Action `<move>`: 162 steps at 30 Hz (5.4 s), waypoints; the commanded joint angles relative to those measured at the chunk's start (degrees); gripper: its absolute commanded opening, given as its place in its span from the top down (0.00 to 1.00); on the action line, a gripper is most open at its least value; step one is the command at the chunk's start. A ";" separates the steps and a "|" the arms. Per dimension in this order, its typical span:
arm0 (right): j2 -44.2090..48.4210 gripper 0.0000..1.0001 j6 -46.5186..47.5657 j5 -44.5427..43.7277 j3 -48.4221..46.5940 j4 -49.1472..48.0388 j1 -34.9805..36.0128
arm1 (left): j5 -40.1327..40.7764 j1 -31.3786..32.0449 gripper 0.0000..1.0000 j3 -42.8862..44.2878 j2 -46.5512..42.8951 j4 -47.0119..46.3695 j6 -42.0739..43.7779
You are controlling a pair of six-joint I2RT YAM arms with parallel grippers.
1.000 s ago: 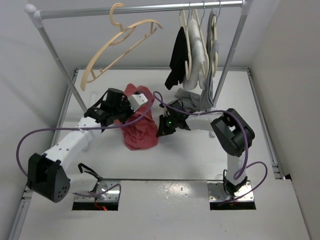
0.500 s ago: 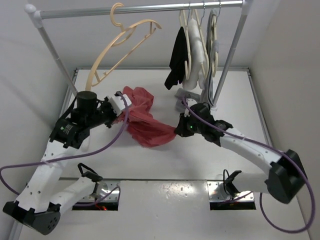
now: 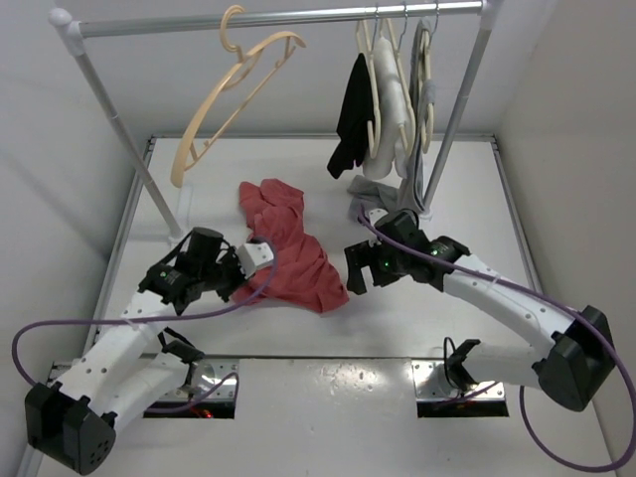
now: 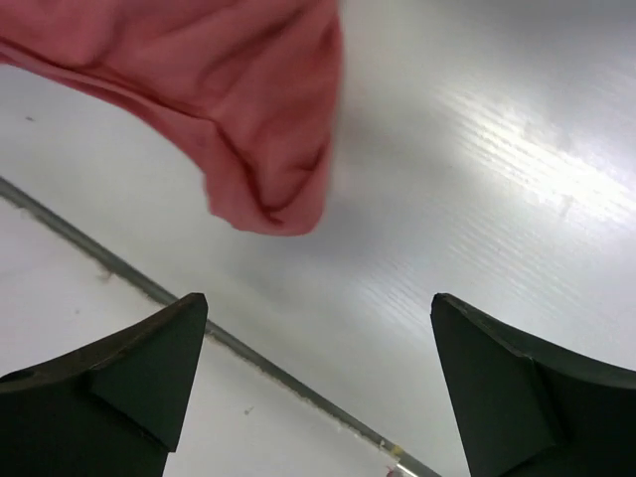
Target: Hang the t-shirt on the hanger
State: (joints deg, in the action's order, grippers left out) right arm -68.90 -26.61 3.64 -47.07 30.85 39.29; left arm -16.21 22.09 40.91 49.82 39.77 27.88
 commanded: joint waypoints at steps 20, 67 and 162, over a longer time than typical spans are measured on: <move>-14.50 0.07 -5.97 31.34 -49.35 -25.48 7.38 | 4.78 -0.29 1.00 -12.34 -6.31 -12.17 -0.46; -41.40 1.00 -31.57 10.06 -71.05 -54.31 10.81 | 6.36 -0.29 1.00 -13.40 -8.51 -13.23 -1.51; -4.49 1.00 9.21 46.63 -23.43 15.91 8.18 | -38.02 -4.51 0.51 19.73 21.54 -1.98 33.31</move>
State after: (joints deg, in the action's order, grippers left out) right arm -74.00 -20.10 48.53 -68.60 48.47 47.75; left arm -52.16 17.69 57.69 71.94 37.23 61.28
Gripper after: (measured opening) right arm 0.089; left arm 0.568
